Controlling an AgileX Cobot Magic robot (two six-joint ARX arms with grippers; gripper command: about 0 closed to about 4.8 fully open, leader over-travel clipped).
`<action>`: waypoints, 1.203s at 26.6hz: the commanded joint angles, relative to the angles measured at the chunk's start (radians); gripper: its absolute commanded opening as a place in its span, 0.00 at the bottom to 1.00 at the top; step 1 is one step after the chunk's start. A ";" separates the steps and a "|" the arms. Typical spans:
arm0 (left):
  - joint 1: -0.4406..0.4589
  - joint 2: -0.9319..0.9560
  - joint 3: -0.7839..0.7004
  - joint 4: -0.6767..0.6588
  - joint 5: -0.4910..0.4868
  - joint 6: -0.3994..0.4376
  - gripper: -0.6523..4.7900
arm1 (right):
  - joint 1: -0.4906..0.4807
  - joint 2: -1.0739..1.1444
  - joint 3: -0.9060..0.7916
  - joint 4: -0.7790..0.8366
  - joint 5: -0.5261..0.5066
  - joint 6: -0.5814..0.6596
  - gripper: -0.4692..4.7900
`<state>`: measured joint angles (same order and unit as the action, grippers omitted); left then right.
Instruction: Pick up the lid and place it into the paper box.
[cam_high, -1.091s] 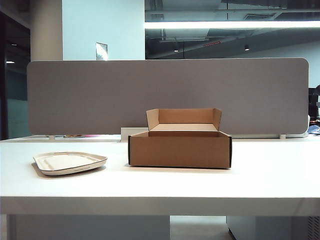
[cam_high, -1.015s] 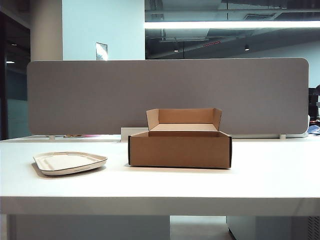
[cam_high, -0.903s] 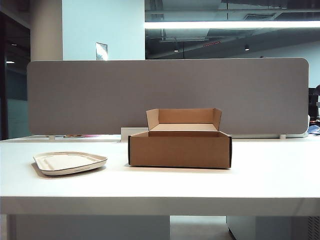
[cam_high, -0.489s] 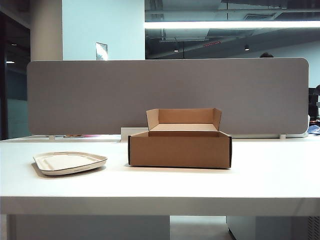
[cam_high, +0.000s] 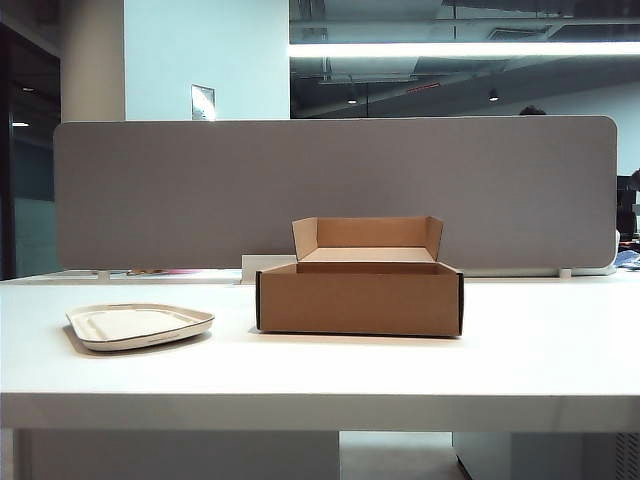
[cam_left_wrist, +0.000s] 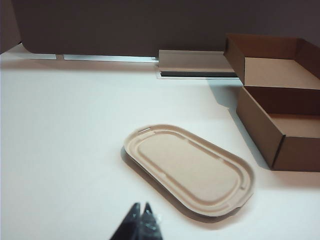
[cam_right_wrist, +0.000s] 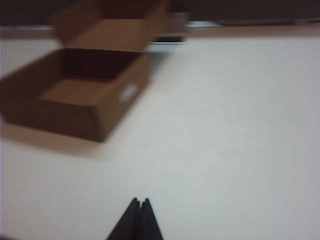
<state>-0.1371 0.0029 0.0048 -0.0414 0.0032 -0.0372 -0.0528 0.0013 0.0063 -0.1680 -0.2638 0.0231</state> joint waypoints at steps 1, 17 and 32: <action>0.002 0.001 0.003 0.005 0.001 0.000 0.11 | 0.002 -0.002 -0.006 0.043 -0.179 0.007 0.09; 0.002 0.009 0.058 -0.031 0.132 -0.075 0.11 | 0.003 -0.002 -0.006 0.067 -0.371 0.010 0.09; 0.002 0.680 0.429 0.129 0.129 -0.076 0.12 | 0.003 -0.002 -0.006 0.067 -0.364 0.010 0.09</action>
<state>-0.1371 0.6327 0.4057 0.0498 0.1299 -0.1089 -0.0502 0.0013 0.0063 -0.1173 -0.6289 0.0326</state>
